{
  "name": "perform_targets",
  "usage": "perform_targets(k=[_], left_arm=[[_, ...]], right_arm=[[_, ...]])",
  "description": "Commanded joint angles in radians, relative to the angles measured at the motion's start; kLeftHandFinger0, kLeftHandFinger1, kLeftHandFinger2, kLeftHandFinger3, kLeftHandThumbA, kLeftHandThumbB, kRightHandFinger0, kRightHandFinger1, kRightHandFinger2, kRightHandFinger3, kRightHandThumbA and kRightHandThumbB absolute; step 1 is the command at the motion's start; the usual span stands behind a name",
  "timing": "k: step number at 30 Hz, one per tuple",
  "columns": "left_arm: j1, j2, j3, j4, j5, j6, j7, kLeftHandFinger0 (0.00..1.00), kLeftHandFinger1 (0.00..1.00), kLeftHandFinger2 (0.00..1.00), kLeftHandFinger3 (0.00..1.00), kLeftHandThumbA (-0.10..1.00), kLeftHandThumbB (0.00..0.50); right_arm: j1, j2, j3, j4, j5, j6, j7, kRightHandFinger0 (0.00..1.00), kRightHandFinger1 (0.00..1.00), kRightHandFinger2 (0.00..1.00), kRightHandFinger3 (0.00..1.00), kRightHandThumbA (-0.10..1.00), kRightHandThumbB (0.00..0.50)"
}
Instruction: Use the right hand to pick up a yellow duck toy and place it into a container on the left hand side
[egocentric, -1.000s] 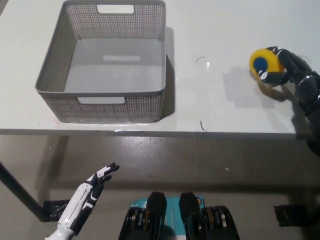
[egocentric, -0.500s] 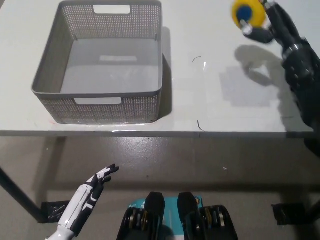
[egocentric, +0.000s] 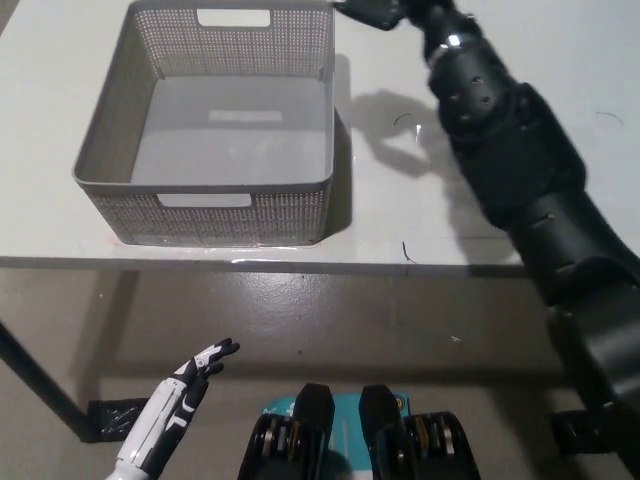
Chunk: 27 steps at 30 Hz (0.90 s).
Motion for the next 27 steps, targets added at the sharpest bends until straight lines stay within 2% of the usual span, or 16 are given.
perform_targets(k=[1, 4, 6, 9, 13, 16, 17, 19, 22, 23, 24, 25, 26, 27], left_arm=[[-0.011, 0.005, 0.000, -0.011, 0.005, 0.015, -0.013, 1.00, 1.00, 1.00, 1.00, 1.00, 0.356], [-0.016, 0.002, -0.004, -0.008, 0.010, 0.023, -0.013, 1.00, 1.00, 1.00, 1.00, 1.00, 0.374], [-0.021, -0.002, -0.005, -0.005, 0.003, 0.028, -0.015, 1.00, 1.00, 1.00, 1.00, 1.00, 0.377], [-0.029, 0.000, -0.006, 0.003, 0.003, 0.019, -0.017, 1.00, 1.00, 1.00, 1.00, 1.00, 0.379], [-0.037, -0.004, -0.011, -0.010, 0.013, 0.054, -0.021, 1.00, 1.00, 1.00, 1.00, 1.00, 0.409], [-0.045, -0.003, -0.016, -0.014, 0.013, 0.060, -0.028, 1.00, 1.00, 1.00, 1.00, 1.00, 0.410], [-0.054, -0.002, -0.020, -0.009, 0.019, 0.054, -0.030, 1.00, 1.00, 1.00, 1.00, 1.00, 0.387], [-0.060, -0.001, -0.022, -0.003, 0.026, 0.048, -0.029, 1.00, 1.00, 1.00, 1.00, 1.00, 0.393], [-0.062, -0.002, -0.026, -0.012, 0.025, 0.070, -0.036, 1.00, 1.00, 1.00, 1.00, 1.00, 0.390], [-0.063, -0.002, -0.026, -0.013, 0.025, 0.070, -0.036, 1.00, 1.00, 1.00, 1.00, 1.00, 0.391], [-0.065, -0.005, -0.028, -0.010, 0.022, 0.069, -0.037, 1.00, 1.00, 1.00, 1.00, 1.00, 0.389], [-0.065, -0.004, -0.029, -0.009, 0.022, 0.063, -0.038, 1.00, 1.00, 1.00, 1.00, 1.00, 0.383], [-0.066, -0.002, -0.031, -0.014, 0.024, 0.073, -0.041, 1.00, 1.00, 1.00, 1.00, 1.00, 0.393], [-0.066, -0.002, -0.031, -0.014, 0.023, 0.074, -0.041, 1.00, 1.00, 1.00, 1.00, 1.00, 0.389]], right_arm=[[-0.126, 0.042, 0.004, 0.037, 0.010, -0.037, -0.034, 0.00, 0.42, 0.77, 0.82, -0.10, 0.155], [-0.145, 0.084, 0.001, 0.070, 0.010, -0.017, -0.055, 0.00, 0.42, 0.80, 0.86, -0.10, 0.157], [-0.158, 0.106, 0.010, 0.123, 0.002, -0.058, -0.076, 0.00, 0.42, 0.81, 0.87, -0.10, 0.146], [-0.165, 0.133, 0.014, 0.179, 0.003, -0.064, -0.090, 0.00, 0.43, 0.81, 0.87, -0.10, 0.137], [-0.148, 0.155, 0.020, 0.236, 0.000, -0.078, -0.109, 0.00, 0.40, 0.77, 0.83, -0.10, 0.148], [-0.135, 0.157, 0.023, 0.261, 0.004, -0.087, -0.109, 0.00, 0.41, 0.77, 0.83, -0.10, 0.145], [-0.127, 0.159, 0.021, 0.276, 0.007, -0.063, -0.104, 0.00, 0.43, 0.79, 0.84, -0.10, 0.136], [-0.119, 0.161, 0.018, 0.291, 0.014, -0.052, -0.094, 0.01, 0.46, 0.81, 0.86, -0.10, 0.138], [-0.089, 0.161, 0.024, 0.315, 0.010, -0.072, -0.106, 0.00, 0.45, 0.81, 0.88, -0.10, 0.150], [-0.087, 0.161, 0.024, 0.317, 0.010, -0.074, -0.106, 0.00, 0.41, 0.76, 0.82, -0.10, 0.184], [-0.078, 0.161, 0.018, 0.321, 0.017, -0.063, -0.100, 0.00, 0.40, 0.78, 0.84, -0.10, 0.144], [-0.072, 0.161, 0.016, 0.326, 0.021, -0.065, -0.100, 0.00, 0.42, 0.80, 0.85, -0.10, 0.152], [-0.066, 0.161, 0.007, 0.331, 0.029, -0.055, -0.103, 0.12, 0.49, 0.81, 0.85, -0.10, 0.187], [-0.066, 0.161, 0.002, 0.332, 0.035, -0.040, -0.096, 0.24, 0.56, 0.82, 0.83, -0.02, 0.183]])
